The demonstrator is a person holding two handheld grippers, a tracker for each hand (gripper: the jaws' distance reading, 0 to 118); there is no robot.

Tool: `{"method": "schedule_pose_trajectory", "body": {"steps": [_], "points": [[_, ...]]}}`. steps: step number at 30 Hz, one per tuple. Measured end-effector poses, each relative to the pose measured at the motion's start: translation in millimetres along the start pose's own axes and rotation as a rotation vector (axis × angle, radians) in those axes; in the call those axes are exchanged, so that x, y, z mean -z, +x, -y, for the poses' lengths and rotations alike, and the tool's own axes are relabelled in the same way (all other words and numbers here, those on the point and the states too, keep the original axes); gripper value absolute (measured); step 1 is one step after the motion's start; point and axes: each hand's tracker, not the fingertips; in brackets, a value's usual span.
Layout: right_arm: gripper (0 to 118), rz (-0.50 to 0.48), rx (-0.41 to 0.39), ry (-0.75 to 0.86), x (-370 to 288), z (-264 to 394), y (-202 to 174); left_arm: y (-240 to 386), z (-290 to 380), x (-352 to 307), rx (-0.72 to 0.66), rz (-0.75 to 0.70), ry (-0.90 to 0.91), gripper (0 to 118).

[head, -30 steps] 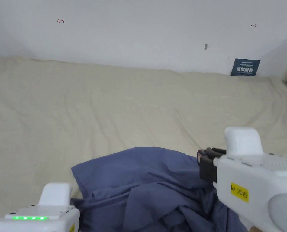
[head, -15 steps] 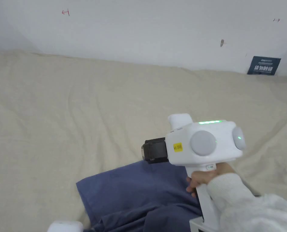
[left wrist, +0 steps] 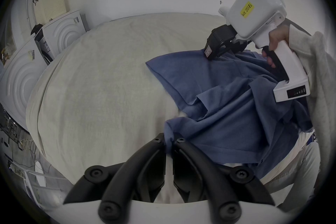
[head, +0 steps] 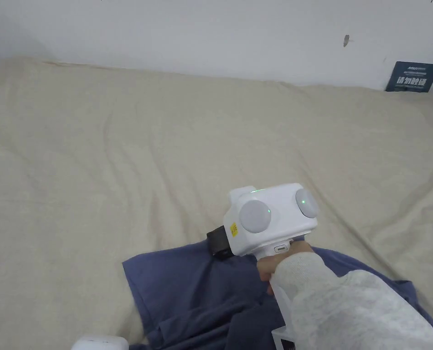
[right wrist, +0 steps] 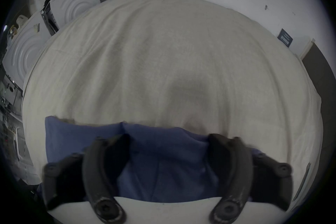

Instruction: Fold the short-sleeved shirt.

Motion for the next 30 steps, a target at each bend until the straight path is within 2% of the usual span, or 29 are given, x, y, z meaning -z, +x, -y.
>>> {"method": "schedule_pose_trajectory", "body": {"steps": [1,3,4,5,9,11,13,18,22,27,30], "points": [[4,-0.023,0.003,0.017,-6,0,2,0,0,0,0.001,-0.002,0.002,7],[4,-0.007,0.029,0.051,-13,0,5,1,-1,-3,0.003,-0.004,-0.001,7],[4,-0.054,0.032,0.022,-9,-1,9,1,-1,-5,0.001,-0.005,0.004,7],[4,-0.054,0.034,0.016,-6,0,13,1,-1,-8,-0.002,-0.006,0.005,7],[4,-0.129,0.182,0.028,-20,-2,33,1,-5,-14,-0.009,-0.013,0.002,7],[4,-0.135,0.181,0.065,-40,-2,40,2,-6,-17,-0.011,-0.021,0.013,7],[4,-0.112,0.162,0.112,-66,-2,49,5,-10,-25,0.003,-0.030,0.036,7],[4,-0.102,0.228,0.251,-150,1,92,7,-24,-53,0.003,-0.057,0.102,7],[4,-0.028,0.254,0.374,-229,9,135,4,-43,-78,0.021,-0.088,0.167,6],[4,0.055,0.337,0.464,-313,35,189,3,-76,-102,-0.001,-0.124,0.252,5],[4,0.087,0.355,0.519,-356,59,209,7,-100,-119,0.018,-0.146,0.309,4]]}}
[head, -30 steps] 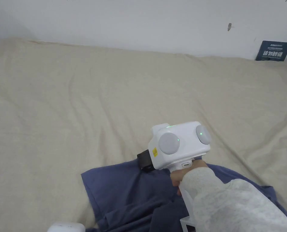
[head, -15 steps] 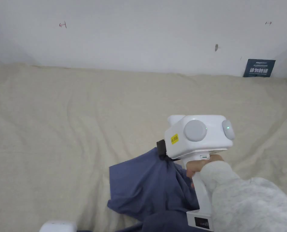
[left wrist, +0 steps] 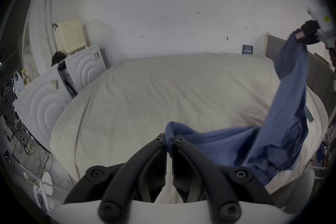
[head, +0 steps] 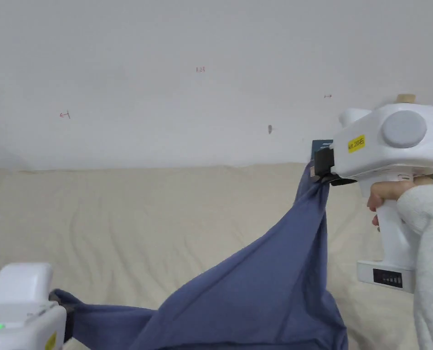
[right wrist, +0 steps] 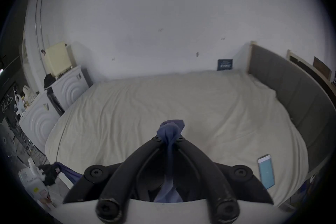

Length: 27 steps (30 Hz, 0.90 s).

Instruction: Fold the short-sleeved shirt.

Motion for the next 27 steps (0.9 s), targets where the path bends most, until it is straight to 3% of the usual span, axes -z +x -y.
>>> {"method": "schedule_pose_trajectory", "body": {"steps": [5,11,15,19,23,27], "points": [[4,0.029,0.054,0.053,-51,-5,39,1,-48,-20,-0.086,0.051,0.101,4],[4,0.047,0.114,0.110,-79,-26,72,7,-107,-34,-0.059,0.048,0.178,4],[4,0.066,0.108,0.133,-83,-57,77,3,-150,-29,-0.058,0.045,0.222,4],[4,0.038,0.165,0.184,-77,-99,75,-5,-201,-11,-0.079,0.037,0.251,4],[4,0.061,0.121,0.209,-59,-141,69,-10,-251,5,-0.061,0.006,0.296,4],[4,0.036,0.197,0.227,-32,-184,73,-15,-307,23,-0.060,-0.024,0.344,4]]}}
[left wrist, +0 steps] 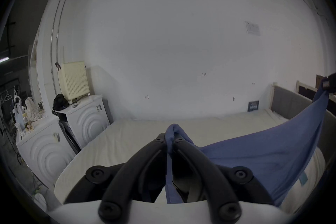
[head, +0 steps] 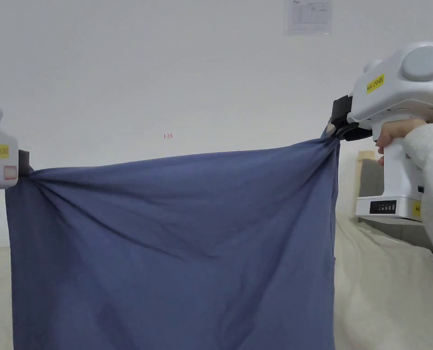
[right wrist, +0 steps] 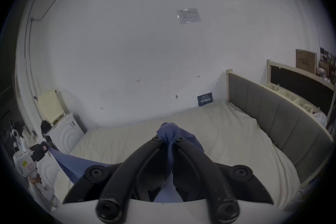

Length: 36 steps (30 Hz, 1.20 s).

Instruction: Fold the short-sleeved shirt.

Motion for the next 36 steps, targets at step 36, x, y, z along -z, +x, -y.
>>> {"method": "schedule_pose_trajectory", "body": {"steps": [36], "points": [[4,0.151,-0.083,-0.432,194,229,100,63,220,202,-0.016,0.039,-0.441,4]]}}
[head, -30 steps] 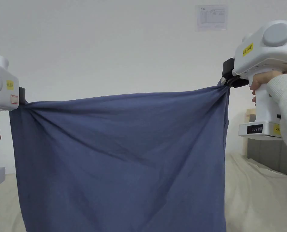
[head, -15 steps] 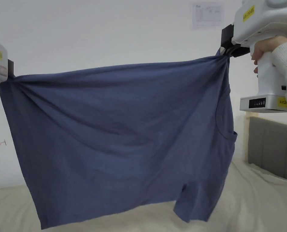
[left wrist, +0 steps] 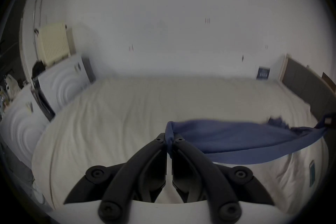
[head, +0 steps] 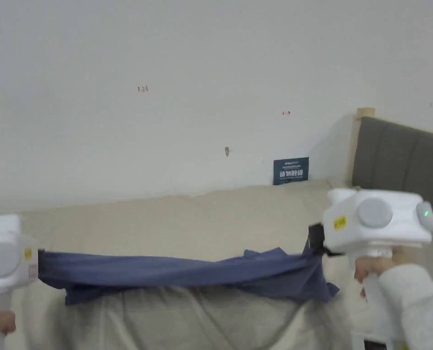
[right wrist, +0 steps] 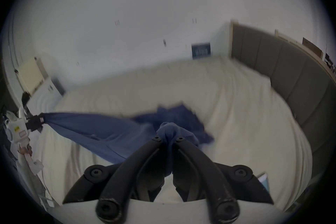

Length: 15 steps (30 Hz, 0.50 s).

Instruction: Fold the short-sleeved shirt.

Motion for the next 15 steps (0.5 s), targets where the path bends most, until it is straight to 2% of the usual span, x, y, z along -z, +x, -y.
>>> {"method": "schedule_pose_trajectory", "body": {"steps": [3,4,6,8,10,12,13,15], "points": [[4,-0.045,0.127,-0.107,24,69,18,-1,62,12,0.040,-0.018,-0.135,4],[4,-0.066,0.145,-0.144,28,86,22,-6,77,8,-0.018,-0.003,-0.150,4],[4,-0.077,0.122,-0.216,30,115,27,-18,101,-3,-0.109,0.034,-0.182,4],[4,-0.053,0.071,-0.202,14,141,26,-29,118,-16,-0.108,0.029,-0.177,4],[4,-0.060,0.102,-0.173,-2,154,32,-40,129,-28,-0.090,0.019,-0.182,4],[4,-0.114,0.216,-0.149,-22,165,39,-50,141,-48,-0.088,0.014,-0.172,4],[4,-0.127,0.232,-0.141,-31,170,41,-52,149,-61,-0.107,0.025,-0.168,4],[4,-0.101,0.198,-0.122,-49,180,40,-58,163,-80,-0.109,0.033,-0.176,4]]}}
